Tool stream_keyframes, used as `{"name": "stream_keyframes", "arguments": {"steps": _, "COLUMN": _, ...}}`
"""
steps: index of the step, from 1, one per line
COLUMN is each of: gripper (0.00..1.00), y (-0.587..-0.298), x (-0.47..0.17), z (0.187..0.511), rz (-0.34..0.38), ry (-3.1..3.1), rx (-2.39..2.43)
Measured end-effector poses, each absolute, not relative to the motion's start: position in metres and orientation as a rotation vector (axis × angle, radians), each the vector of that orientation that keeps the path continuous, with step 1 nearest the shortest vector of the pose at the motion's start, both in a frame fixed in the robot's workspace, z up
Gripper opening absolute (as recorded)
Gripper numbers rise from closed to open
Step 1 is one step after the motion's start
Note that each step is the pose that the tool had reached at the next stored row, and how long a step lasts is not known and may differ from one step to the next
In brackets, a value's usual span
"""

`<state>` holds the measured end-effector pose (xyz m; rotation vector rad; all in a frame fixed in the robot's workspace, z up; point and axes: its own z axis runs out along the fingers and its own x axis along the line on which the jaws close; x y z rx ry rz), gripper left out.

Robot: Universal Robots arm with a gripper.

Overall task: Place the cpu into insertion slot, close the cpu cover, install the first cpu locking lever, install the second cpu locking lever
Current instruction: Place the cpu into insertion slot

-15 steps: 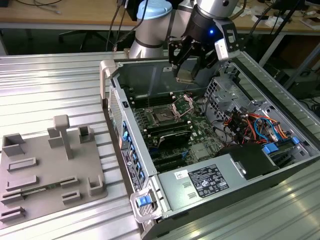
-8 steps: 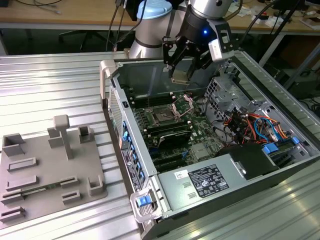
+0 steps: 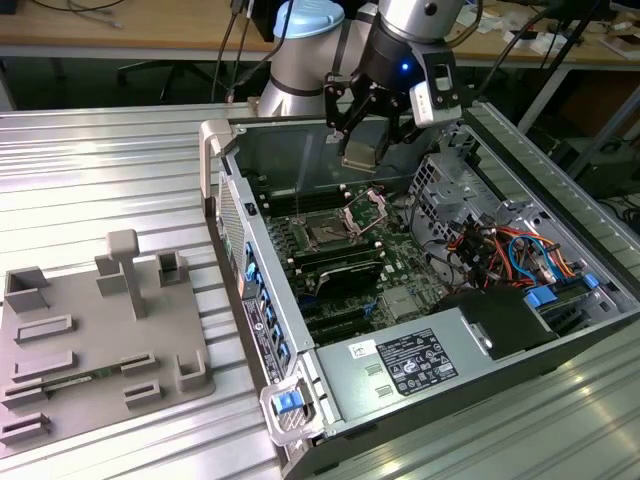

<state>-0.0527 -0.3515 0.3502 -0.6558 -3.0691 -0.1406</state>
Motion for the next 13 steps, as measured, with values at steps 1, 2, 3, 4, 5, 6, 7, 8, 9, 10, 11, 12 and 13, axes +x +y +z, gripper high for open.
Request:
{"name": "stream_keyframes", "arguments": {"steps": 1, "gripper": 0.55, "y": -0.3515, "x": -0.0527, "z": 0.3498, "rz": -0.141, "ry": -3.065, "rx": -0.676}}
{"name": "stream_keyframes", "arguments": {"steps": 2, "gripper": 0.55, "y": -0.3515, "x": -0.0527, "z": 0.3495, "rz": -0.141, "ry": -3.061, "rx": -0.697}}
{"name": "stream_keyframes", "arguments": {"steps": 3, "gripper": 0.55, "y": -0.3515, "x": -0.0527, "z": 0.3489, "rz": -0.141, "ry": -3.053, "rx": -0.739}}
{"name": "stream_keyframes", "arguments": {"steps": 4, "gripper": 0.55, "y": -0.3515, "x": -0.0526, "z": 0.3485, "rz": -0.141, "ry": -3.047, "rx": -0.763}}
{"name": "stream_keyframes", "arguments": {"steps": 5, "gripper": 0.55, "y": -0.3515, "x": -0.0526, "z": 0.3481, "rz": -0.141, "ry": -3.045, "rx": -0.775}}
{"name": "stream_keyframes", "arguments": {"steps": 6, "gripper": 0.55, "y": -0.3515, "x": -0.0526, "z": 0.3477, "rz": -0.14, "ry": -3.044, "rx": -0.78}}
{"name": "stream_keyframes", "arguments": {"steps": 7, "gripper": 0.55, "y": -0.3515, "x": -0.0527, "z": 0.3474, "rz": -0.14, "ry": -3.043, "rx": -0.782}}
{"name": "stream_keyframes", "arguments": {"steps": 8, "gripper": 0.55, "y": -0.3515, "x": -0.0527, "z": 0.3472, "rz": -0.14, "ry": -3.043, "rx": -0.783}}
{"name": "stream_keyframes", "arguments": {"steps": 9, "gripper": 0.55, "y": -0.3515, "x": -0.0527, "z": 0.3472, "rz": -0.14, "ry": -3.043, "rx": -0.785}}
{"name": "stream_keyframes", "arguments": {"steps": 10, "gripper": 0.55, "y": -0.3515, "x": -0.0527, "z": 0.3472, "rz": -0.14, "ry": -3.043, "rx": -0.785}}
{"name": "stream_keyframes", "arguments": {"steps": 11, "gripper": 0.55, "y": -0.3515, "x": -0.0527, "z": 0.3472, "rz": -0.14, "ry": -3.043, "rx": -0.785}}
{"name": "stream_keyframes", "arguments": {"steps": 12, "gripper": 0.55, "y": -0.3515, "x": -0.0527, "z": 0.3472, "rz": -0.14, "ry": -3.043, "rx": -0.785}}
{"name": "stream_keyframes", "arguments": {"steps": 13, "gripper": 0.55, "y": -0.3515, "x": -0.0527, "z": 0.3472, "rz": -0.14, "ry": -3.043, "rx": -0.785}}
